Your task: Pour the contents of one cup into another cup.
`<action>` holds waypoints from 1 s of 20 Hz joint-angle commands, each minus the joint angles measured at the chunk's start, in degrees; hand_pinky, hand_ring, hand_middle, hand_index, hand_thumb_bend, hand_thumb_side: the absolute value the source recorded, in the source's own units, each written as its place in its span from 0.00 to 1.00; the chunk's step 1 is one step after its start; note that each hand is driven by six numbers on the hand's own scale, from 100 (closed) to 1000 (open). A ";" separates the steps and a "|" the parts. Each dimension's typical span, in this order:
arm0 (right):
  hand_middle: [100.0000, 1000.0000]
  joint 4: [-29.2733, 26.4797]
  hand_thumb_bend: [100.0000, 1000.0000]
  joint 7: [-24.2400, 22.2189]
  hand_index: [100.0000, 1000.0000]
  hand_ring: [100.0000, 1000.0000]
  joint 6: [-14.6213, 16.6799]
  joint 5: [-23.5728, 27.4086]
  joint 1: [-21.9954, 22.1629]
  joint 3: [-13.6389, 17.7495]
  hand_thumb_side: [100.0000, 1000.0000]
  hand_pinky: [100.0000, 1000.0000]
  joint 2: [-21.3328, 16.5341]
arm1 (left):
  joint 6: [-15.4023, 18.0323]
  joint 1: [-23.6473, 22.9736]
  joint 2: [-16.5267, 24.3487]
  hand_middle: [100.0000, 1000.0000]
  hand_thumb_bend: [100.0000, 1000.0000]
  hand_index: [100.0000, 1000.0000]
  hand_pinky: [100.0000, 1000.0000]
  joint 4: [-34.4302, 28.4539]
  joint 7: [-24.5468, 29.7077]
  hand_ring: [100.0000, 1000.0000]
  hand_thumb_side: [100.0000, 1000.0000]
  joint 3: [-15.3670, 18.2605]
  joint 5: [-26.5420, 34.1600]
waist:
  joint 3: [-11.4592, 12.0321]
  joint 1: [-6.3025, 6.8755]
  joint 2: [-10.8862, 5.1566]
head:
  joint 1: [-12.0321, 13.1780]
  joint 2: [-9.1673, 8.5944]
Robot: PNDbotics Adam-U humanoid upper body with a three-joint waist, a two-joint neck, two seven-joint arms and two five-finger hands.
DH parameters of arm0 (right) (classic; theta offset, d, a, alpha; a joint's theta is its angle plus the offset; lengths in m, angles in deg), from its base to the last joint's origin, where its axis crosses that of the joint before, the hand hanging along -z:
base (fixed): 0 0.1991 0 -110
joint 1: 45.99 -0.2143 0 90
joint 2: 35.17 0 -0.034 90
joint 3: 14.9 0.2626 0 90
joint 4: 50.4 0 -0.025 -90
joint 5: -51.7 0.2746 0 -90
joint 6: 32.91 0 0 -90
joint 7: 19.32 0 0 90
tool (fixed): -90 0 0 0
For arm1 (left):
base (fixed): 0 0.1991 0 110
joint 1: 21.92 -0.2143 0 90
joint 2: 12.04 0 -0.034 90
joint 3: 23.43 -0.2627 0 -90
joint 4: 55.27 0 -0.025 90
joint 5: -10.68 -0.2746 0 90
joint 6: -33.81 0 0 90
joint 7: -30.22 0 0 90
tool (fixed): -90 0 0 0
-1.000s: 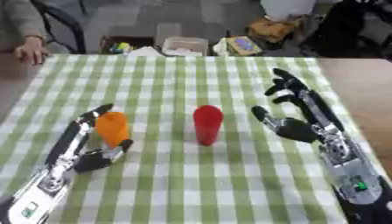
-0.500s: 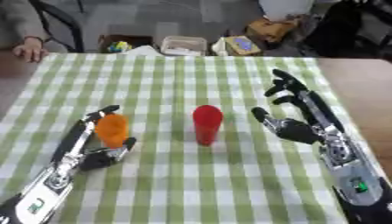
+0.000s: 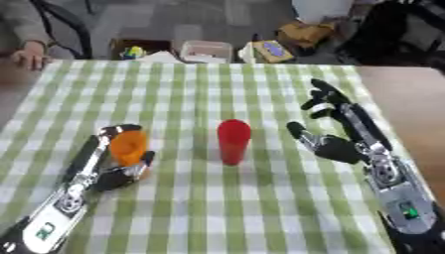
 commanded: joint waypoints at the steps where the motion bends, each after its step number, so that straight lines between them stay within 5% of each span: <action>1: 0.59 -0.35 0.38 -0.06 1.00 0.95 0.20 0.27 -0.89 0.35 0.42 0.66 -0.73 | 0.00 0.38 0.16 0.10 0.03 0.57 0.23 0.59 -1.05 0.45 0.27 0.42 1.45 | -0.11 -0.01 -0.68 | 0.08 -0.56; 10: 0.58 0.55 0.37 -0.26 1.00 0.94 0.13 0.58 -0.78 0.41 0.41 0.65 -0.78 | -0.25 -1.73 1.21 0.05 0.00 0.53 0.18 -5.40 -4.76 0.41 0.23 0.79 4.98 | 0.38 0.53 -0.90 | -0.25 -0.47; 11: 0.58 0.81 0.36 -0.33 1.00 0.94 0.19 0.63 -0.78 0.38 0.38 0.65 -0.82 | -0.62 -2.15 1.57 0.06 0.00 0.53 0.18 -6.84 -5.02 0.41 0.33 0.79 5.31 | 0.54 0.64 -0.95 | -0.33 -0.46; 12: 0.58 1.21 0.37 -0.42 1.00 0.94 0.27 0.63 -0.83 0.36 0.40 0.65 -0.89 | -0.98 -2.65 2.03 0.06 0.00 0.53 0.18 -8.55 -5.24 0.41 0.22 0.75 5.60 | 0.74 0.78 -1.01 | -0.44 -0.45; 20: 0.54 6.20 0.39 -1.01 0.99 0.93 1.79 0.55 -2.46 -0.59 0.38 0.62 -1.44 | -3.92 -5.29 5.01 0.07 0.00 0.54 0.19 -23.55 -3.81 0.41 0.18 -0.21 8.25 | 2.30 1.76 -1.49 | -1.36 -0.39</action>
